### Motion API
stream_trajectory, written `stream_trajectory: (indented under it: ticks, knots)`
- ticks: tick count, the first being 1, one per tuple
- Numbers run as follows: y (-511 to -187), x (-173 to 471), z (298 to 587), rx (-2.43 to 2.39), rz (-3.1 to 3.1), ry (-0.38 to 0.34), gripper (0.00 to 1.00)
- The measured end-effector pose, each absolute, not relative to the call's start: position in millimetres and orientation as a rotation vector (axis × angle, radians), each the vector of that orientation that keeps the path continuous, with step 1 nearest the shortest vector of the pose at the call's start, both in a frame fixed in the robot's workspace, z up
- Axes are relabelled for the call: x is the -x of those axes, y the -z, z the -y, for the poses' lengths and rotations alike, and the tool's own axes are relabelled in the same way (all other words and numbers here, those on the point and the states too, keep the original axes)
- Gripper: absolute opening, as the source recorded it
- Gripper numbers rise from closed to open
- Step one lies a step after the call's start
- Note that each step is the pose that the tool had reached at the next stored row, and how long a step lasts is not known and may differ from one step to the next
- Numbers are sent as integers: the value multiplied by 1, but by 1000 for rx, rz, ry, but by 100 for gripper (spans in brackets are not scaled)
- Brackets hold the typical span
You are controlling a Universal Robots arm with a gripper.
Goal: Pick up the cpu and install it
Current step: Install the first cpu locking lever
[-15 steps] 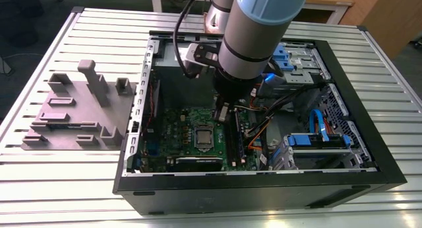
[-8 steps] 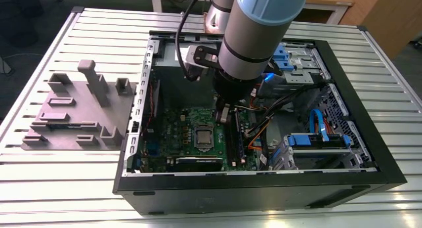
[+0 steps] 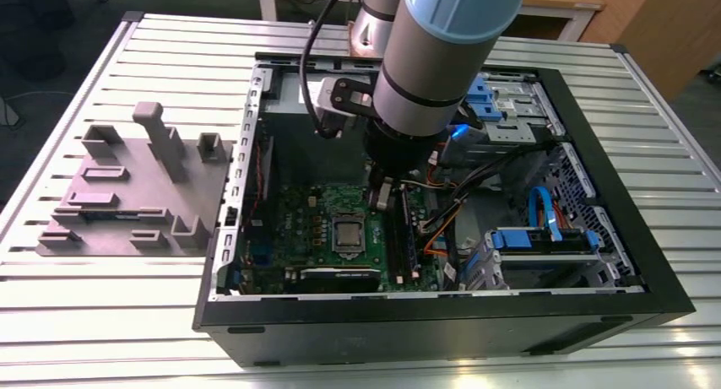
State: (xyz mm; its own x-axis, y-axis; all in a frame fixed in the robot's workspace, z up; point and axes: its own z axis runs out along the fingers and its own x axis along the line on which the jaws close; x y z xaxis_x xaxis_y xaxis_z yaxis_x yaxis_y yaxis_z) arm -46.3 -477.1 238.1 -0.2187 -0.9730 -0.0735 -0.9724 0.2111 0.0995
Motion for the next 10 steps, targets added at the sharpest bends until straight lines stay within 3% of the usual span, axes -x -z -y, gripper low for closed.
stream_trajectory:
  ticks: [10]
  knots:
    - [-238, 48, 479, -1991, 2422, 187, 10]
